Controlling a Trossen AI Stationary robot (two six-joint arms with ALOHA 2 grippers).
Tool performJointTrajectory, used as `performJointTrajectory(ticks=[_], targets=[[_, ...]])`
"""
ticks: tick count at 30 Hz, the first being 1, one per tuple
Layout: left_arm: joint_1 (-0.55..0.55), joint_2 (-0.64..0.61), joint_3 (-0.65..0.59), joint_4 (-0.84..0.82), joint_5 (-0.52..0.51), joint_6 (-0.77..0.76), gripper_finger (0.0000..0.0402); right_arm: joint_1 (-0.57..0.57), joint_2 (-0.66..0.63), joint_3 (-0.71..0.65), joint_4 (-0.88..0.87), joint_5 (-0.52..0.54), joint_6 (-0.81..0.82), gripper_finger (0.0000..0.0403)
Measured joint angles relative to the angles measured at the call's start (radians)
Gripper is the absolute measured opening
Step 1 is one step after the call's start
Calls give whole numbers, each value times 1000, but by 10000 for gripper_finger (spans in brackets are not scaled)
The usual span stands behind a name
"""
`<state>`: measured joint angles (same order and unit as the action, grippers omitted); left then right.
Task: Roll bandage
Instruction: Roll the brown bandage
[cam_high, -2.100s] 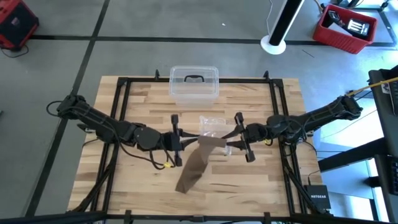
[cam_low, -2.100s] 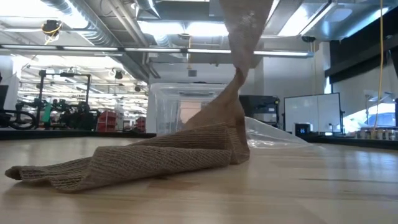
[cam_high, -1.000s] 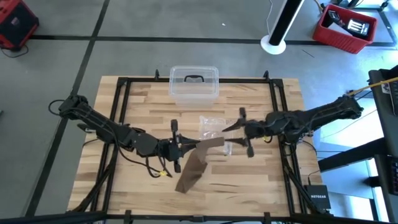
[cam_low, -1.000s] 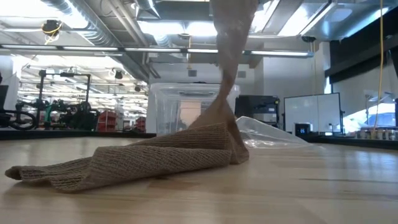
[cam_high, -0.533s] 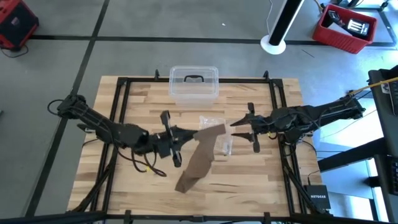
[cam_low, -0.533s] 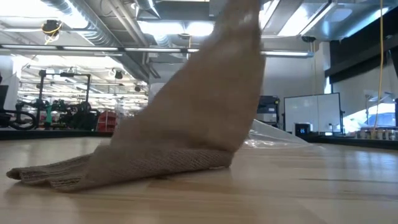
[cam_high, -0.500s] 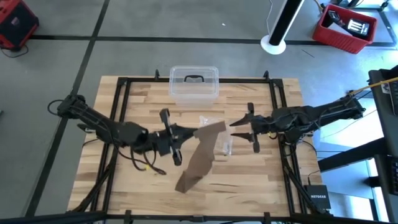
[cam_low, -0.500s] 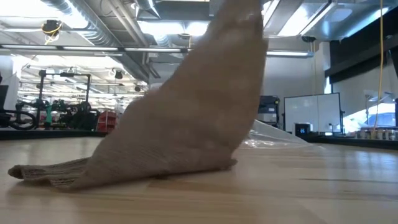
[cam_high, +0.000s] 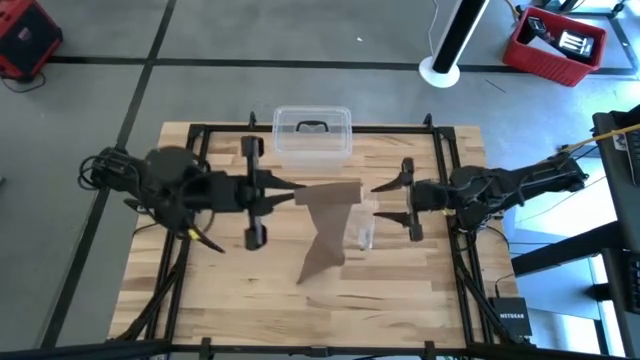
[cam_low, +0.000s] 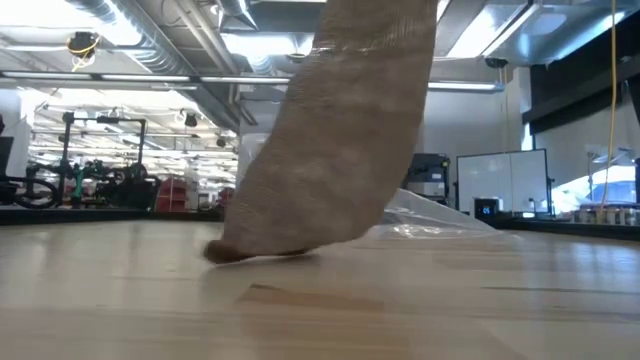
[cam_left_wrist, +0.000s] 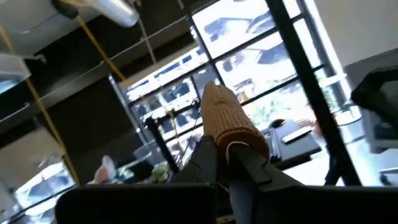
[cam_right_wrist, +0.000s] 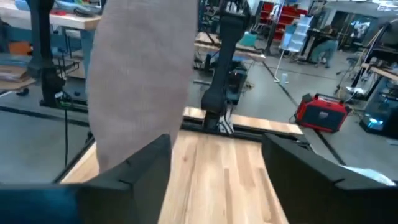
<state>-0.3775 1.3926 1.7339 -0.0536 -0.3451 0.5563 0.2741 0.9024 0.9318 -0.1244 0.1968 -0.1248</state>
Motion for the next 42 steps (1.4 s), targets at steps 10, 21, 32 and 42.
performJointTrajectory(ticks=[10, 21, 32, 42], targets=[[32, -12, 8, 42, 473, -106, 6, 0, -30, 43, -115, -32, -10, 287], [76, -109, 161, -170, 275, -157, 9, 0, -51, 43, -131, -14, 43, 287], [101, -92, -172, -290, -21, -170, 8, -14, 101, -72, 46, -34, 17, 287], [114, -95, -352, -103, -88, -123, 9, -90, 160, -379, 524, -41, 296, 287]])
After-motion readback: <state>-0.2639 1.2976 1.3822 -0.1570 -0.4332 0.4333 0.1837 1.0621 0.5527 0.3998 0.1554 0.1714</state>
